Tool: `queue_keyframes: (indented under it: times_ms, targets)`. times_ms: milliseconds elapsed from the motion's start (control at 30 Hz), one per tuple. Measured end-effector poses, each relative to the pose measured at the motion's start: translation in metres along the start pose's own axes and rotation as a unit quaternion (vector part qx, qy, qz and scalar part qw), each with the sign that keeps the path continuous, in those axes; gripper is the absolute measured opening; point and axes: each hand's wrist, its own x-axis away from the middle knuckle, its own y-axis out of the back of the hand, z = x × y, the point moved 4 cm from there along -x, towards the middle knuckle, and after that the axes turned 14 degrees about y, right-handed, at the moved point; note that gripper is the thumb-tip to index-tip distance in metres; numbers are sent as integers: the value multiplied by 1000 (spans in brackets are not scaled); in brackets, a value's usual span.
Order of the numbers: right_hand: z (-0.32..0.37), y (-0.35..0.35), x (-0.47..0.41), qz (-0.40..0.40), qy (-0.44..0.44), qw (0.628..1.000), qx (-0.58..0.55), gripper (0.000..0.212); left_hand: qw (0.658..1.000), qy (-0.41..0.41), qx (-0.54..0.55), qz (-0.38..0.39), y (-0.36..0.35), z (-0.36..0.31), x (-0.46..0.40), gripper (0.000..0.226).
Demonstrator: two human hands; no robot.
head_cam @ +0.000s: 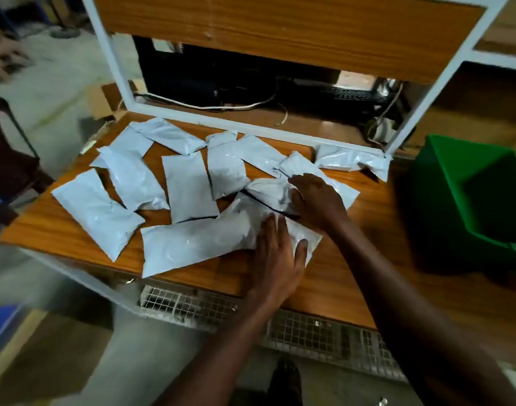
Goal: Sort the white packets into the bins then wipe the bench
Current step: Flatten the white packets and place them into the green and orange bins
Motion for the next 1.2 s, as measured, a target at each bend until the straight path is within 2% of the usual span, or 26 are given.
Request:
queue_keyframes:
  times_ms: [100, 167, 233, 300, 367, 467, 600, 667, 767, 800, 833, 933, 967, 1067, 1200]
  targets:
    - [-14, -13, -28, 152, 61, 986, -11, 44, 992, 72, -99, -15, -23, -2, -18, 81]
    - [-22, -25, -36, 236, 98, 967, 9, 45, 978, 81, -190, -17, -29, 6, -27, 84]
    - [-30, -41, -32, 265, 136, 953, 55, 50, 965, 55, -258, -9, -34, 19, -29, 76]
    - [-43, -57, -22, 274, 150, 946, 82, 56, 964, 18, -265, 0, -33, 23, -29, 71]
    - [-44, -59, -8, 291, 117, 947, 71, 62, 964, -19, -265, 23, -29, 26, -28, 68]
    - [-41, -59, 16, 303, 43, 952, -10, 63, 962, -59, -262, 43, -23, 31, -27, 67]
    - [-45, -56, 43, 389, -39, 916, -86, 71, 978, -72, -188, 53, -19, 34, -30, 59]
    - [-52, -44, 46, 359, -43, 924, -122, 62, 988, -72, -133, 29, -18, 31, -31, 52]
    - [-71, -22, 44, 144, -89, 973, -155, 47, 997, -26, -77, -10, -19, 23, -37, 51]
    - [-75, -22, 45, 99, -80, 981, -146, 46, 997, -5, -74, -18, -21, 20, -41, 54]
    - [-77, -26, 47, 96, -48, 986, -131, 48, 997, 11, -79, -23, -25, 18, -46, 56]
    - [-71, -59, 67, 212, 30, 973, -85, 66, 990, 25, -138, -16, -38, 17, -56, 63]
    - [-68, -66, 75, 223, 30, 972, -74, 69, 986, 24, -162, -15, -42, 19, -57, 67]
    - [-55, -70, 88, 188, 13, 981, -49, 69, 980, 9, -200, -18, -47, 23, -58, 75]
    - [-60, -64, 96, 160, -76, 984, -35, 72, 975, -13, -221, 21, -46, 24, -59, 81]
